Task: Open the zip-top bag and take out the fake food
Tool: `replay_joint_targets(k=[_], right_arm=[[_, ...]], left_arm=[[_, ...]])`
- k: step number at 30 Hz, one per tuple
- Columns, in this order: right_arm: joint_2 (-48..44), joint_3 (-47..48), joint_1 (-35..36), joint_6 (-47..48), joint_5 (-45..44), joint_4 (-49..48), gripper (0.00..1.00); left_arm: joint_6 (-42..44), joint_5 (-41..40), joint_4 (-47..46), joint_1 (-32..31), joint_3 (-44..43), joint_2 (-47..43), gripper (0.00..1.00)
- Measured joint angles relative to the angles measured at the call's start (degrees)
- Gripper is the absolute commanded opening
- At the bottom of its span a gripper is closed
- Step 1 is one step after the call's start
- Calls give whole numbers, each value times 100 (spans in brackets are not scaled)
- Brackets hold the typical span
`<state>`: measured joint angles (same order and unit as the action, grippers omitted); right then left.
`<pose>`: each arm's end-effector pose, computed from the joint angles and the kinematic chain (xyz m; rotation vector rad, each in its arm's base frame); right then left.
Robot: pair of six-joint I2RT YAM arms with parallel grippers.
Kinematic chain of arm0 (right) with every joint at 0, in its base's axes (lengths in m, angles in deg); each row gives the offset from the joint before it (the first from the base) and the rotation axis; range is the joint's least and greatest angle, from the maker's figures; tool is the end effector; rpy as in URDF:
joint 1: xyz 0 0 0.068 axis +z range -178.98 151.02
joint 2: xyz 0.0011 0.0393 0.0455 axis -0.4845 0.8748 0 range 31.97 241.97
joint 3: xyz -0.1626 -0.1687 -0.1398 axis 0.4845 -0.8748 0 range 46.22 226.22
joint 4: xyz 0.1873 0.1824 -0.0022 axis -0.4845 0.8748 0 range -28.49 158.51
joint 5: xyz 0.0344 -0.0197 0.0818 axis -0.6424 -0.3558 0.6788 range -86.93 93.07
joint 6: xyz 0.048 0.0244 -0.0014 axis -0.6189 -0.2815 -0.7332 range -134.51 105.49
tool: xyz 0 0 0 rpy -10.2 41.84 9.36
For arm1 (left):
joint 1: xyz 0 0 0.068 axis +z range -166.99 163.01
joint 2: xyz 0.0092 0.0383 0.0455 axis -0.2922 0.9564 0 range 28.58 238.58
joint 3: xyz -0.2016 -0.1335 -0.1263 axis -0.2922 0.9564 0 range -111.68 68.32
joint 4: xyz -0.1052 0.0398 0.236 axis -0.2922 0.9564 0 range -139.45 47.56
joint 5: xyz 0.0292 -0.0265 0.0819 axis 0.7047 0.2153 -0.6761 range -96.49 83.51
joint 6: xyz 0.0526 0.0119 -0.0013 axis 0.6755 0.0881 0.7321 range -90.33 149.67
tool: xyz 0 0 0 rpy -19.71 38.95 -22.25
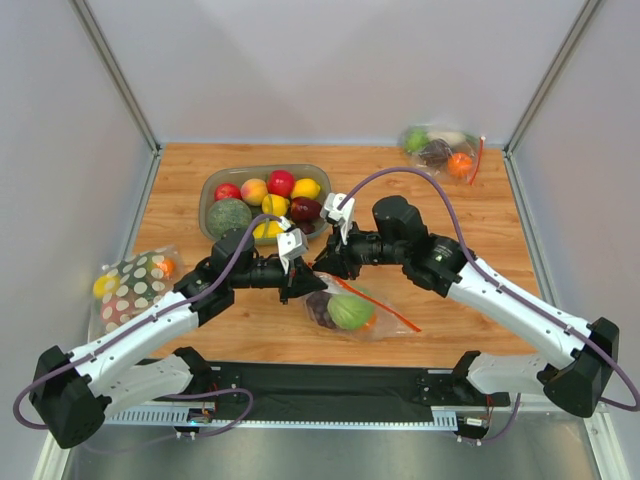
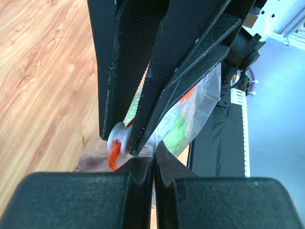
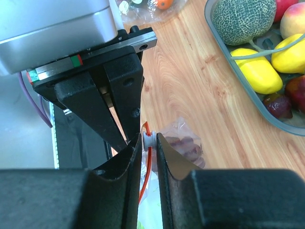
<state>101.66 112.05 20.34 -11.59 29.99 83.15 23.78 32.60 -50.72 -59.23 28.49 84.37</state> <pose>0.1653 0.2169 0.3589 -1.1985 1.7306 0.9751 0.1493 -0.1657 0.2963 1.0712 1.6185 -1.1961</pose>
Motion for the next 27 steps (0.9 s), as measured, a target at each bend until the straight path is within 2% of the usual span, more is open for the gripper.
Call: replay_joint_targets(k=[10, 15, 22, 27], right_arm=[[13, 2, 0, 20, 26, 42, 15], [7, 2, -2, 37, 85, 15, 0], [-114, -107, 0, 50, 105, -114, 0], [-269, -133, 0, 129, 7, -114, 0]], left_arm=[[0, -37, 28, 0, 0, 0, 0], [0, -35, 26, 0, 0, 0, 0], [2, -116, 24, -2, 0, -22, 0], [11, -483, 31, -11, 0, -122, 0]])
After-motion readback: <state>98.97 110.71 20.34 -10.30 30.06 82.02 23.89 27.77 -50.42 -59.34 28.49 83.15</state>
